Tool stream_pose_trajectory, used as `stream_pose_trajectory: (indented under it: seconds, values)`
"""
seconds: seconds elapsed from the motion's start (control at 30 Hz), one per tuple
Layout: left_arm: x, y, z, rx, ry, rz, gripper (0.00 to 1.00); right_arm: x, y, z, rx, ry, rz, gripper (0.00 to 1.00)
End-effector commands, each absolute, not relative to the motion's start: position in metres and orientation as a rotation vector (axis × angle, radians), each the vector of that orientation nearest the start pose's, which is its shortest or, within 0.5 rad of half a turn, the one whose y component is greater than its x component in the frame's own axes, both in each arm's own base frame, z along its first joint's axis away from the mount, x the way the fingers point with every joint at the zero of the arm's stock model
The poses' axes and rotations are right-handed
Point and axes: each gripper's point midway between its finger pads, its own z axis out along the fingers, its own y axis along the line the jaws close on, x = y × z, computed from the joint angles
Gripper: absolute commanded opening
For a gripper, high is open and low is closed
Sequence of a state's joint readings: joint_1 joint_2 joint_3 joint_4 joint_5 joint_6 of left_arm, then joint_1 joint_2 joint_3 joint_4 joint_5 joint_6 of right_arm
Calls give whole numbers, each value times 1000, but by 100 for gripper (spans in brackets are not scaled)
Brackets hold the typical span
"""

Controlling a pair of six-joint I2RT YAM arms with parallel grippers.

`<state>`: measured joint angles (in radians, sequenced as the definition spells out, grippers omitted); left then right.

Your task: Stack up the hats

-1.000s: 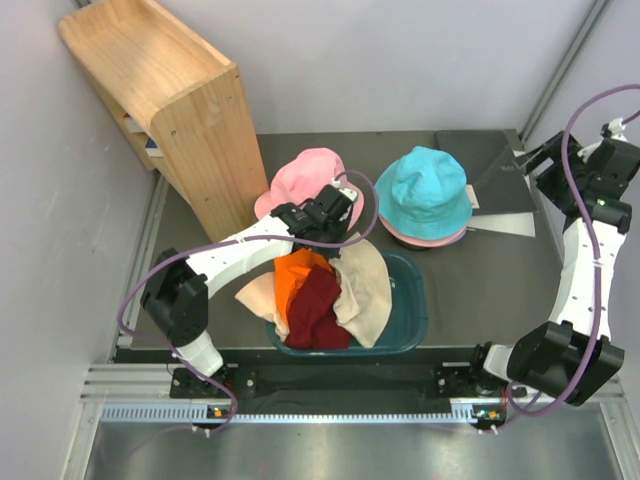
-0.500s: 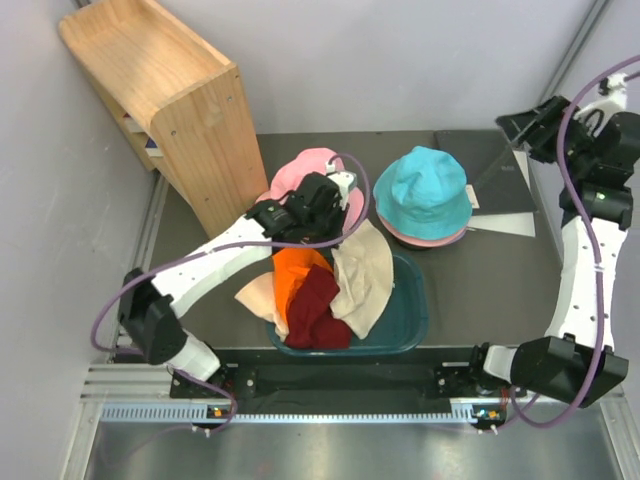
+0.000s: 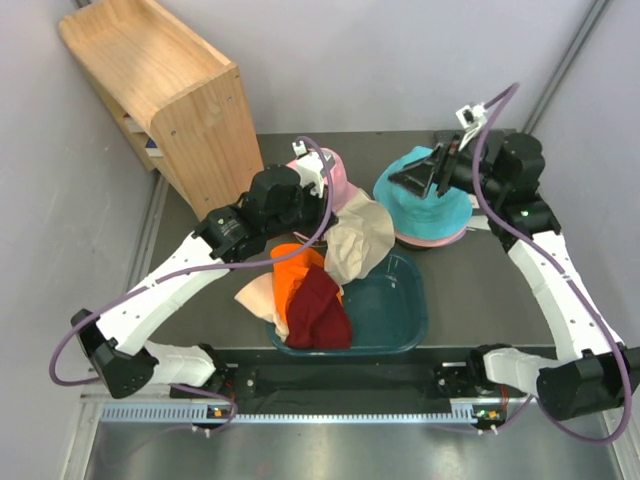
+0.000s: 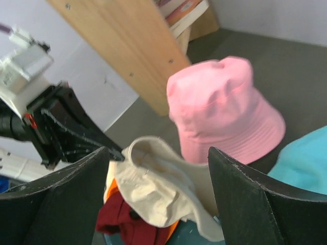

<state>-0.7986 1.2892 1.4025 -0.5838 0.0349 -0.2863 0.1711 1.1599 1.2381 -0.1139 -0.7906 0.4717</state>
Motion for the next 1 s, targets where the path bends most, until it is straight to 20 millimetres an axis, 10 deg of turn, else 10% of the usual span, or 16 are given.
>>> stream_pose_trajectory:
  seconds: [0.0,0.57,0.97]
  values:
    - [261,-283,362,473,1891,-735,0,283,223,386,-571,1604,1174,77]
    - [263,-268,376,425,1854,-690,0,285,231,309,-578,1634,1082,77]
    - [265,-268,377,400,1850,-691,0,286,254,283,-655,1709,1204,48]
